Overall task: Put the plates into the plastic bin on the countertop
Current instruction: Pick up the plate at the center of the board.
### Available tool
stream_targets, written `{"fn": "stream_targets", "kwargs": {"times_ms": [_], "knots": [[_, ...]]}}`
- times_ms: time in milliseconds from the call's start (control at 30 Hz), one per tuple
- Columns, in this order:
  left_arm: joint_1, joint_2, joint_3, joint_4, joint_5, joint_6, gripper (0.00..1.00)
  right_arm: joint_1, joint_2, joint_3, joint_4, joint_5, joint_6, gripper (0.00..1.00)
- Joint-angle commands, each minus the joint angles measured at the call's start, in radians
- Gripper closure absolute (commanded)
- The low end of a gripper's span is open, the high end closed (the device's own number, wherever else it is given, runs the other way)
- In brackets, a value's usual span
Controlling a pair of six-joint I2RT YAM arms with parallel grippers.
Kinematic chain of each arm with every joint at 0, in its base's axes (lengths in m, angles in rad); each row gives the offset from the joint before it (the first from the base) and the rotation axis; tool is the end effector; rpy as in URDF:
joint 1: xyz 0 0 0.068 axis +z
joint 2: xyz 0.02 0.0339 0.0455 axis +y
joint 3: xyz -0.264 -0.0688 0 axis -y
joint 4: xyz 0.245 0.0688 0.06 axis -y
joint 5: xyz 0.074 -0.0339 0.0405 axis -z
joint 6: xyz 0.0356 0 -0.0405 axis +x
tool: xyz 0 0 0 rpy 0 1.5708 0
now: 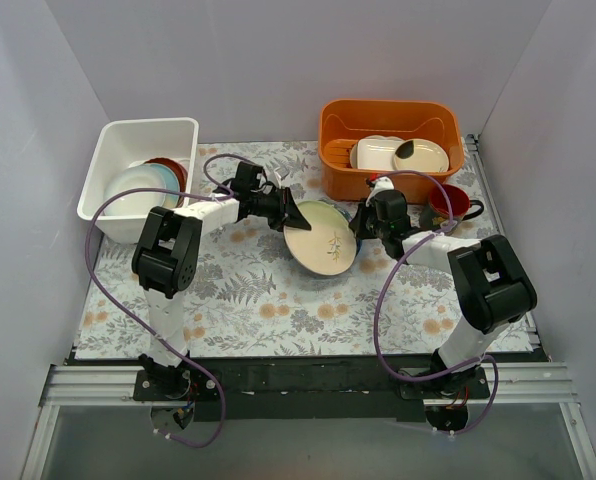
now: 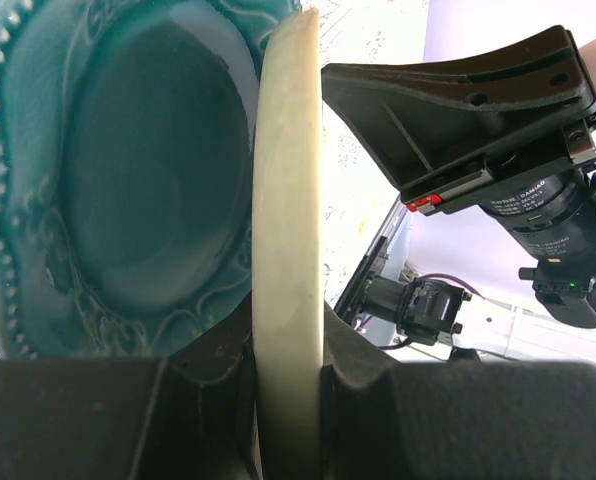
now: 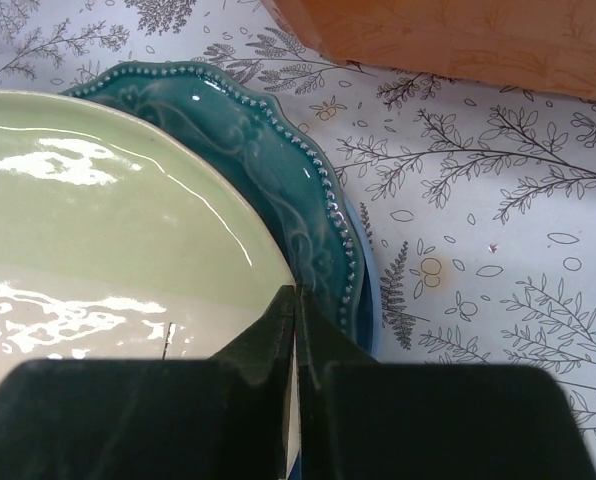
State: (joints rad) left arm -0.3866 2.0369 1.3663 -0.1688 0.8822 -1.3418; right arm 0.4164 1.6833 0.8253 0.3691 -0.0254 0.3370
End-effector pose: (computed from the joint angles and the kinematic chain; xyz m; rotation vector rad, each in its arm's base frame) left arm 0.3901 -0.1885 0.1722 0.7496 -2.4340 1.4981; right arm 0.3216 0.1432 0.1782 -0.0992 2.0937 0.4879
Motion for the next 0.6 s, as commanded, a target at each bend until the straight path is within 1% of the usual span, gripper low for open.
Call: {"fn": "stream_targets", "kwargs": {"times_ms": [0, 33, 67, 100, 167, 200, 267, 367, 400, 500, 567], "knots": [[-0.037, -0.041, 0.045, -0.014, -0.002, 0.059, 1.00, 0.033, -0.030, -0.014, -0.012, -0.099, 0.027, 0.89], [-0.037, -0.043, 0.048, -0.015, -0.003, 0.064, 1.00, 0.033, -0.030, -0.015, -0.010, -0.099, 0.027, 0.83], [-0.037, -0.044, 0.048, -0.020, -0.008, 0.064, 1.00, 0.033, -0.033, -0.015, -0.007, -0.100, 0.027, 0.81], [-0.037, -0.044, 0.050, -0.024, -0.009, 0.067, 1.00, 0.033, -0.033, -0.015, -0.007, -0.102, 0.028, 0.76], [-0.037, -0.046, 0.054, -0.031, -0.020, 0.073, 1.00, 0.033, -0.036, -0.018, -0.007, -0.103, 0.028, 0.72], [-0.037, -0.049, 0.056, -0.040, -0.025, 0.079, 1.00, 0.035, -0.040, -0.020, -0.006, -0.105, 0.028, 0.69], [-0.037, -0.055, 0.062, -0.044, -0.037, 0.087, 1.00, 0.033, -0.045, -0.023, -0.001, -0.107, 0.027, 0.68], [-0.037, -0.061, 0.066, -0.057, -0.049, 0.098, 1.00, 0.033, -0.050, -0.023, -0.006, -0.108, 0.031, 0.59], [-0.037, -0.066, 0.065, -0.061, -0.060, 0.101, 1.00, 0.033, -0.054, -0.026, -0.007, -0.108, 0.031, 0.52], [-0.037, -0.076, 0.070, -0.070, -0.087, 0.110, 1.00, 0.033, -0.071, -0.041, 0.008, -0.113, 0.037, 0.43], [-0.037, -0.089, 0.065, -0.072, -0.104, 0.118, 1.00, 0.033, -0.082, -0.045, 0.013, -0.116, 0.042, 0.39]]}}
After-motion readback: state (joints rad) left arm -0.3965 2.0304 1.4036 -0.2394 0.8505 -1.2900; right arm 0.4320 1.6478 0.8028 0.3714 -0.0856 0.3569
